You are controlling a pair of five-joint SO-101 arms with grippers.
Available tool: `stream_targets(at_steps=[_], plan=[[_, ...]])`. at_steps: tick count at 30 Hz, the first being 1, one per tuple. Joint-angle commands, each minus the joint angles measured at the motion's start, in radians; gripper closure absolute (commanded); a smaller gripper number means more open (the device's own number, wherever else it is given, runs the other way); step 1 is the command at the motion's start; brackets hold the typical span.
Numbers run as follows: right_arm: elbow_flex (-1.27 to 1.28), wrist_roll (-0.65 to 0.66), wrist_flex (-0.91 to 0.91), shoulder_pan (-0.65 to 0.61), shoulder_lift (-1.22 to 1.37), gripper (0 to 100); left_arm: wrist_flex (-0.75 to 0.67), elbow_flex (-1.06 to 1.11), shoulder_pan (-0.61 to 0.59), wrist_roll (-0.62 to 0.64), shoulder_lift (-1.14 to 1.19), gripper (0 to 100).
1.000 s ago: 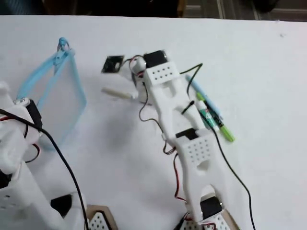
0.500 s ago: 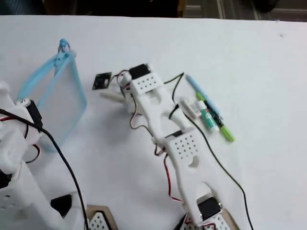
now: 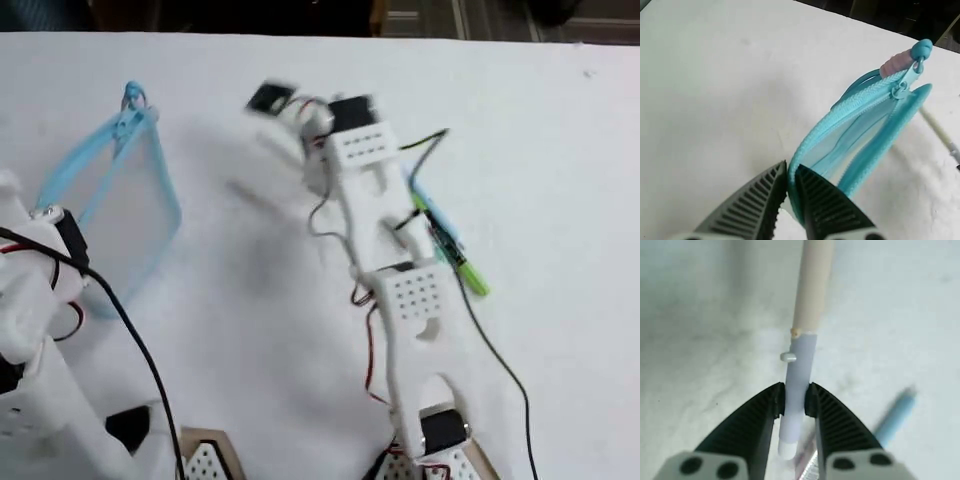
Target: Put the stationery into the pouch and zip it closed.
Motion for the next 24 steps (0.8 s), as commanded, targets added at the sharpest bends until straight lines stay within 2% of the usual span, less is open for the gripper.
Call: stream_targets(at_steps=[1,6,10,17,22,24], plan=[[-0.032,-0.152,0.021,0.048,-0.249,98.0,0.006,-0.020,0.030,0.000,-0.024,98],[-0.029,-0.430,0.018,0.036,-0.587,98.0,0.006,-0.018,0.119,-0.018,-0.024,98],[-0.029,-0.580,0.016,0.005,-0.812,98.0,0.006,-0.018,0.133,-0.023,-0.024,98],[-0.026,-0.632,0.016,-0.013,-1.038,98.0,0.006,-0.018,0.134,-0.023,-0.022,98],[-0.026,-0.649,0.018,-0.191,-1.055,98.0,0.008,-0.017,0.203,-0.023,-0.022,98],[-0.009,-0.726,0.016,-0.288,-1.049,98.1,0.008,-0.017,0.225,-0.023,-0.022,98]])
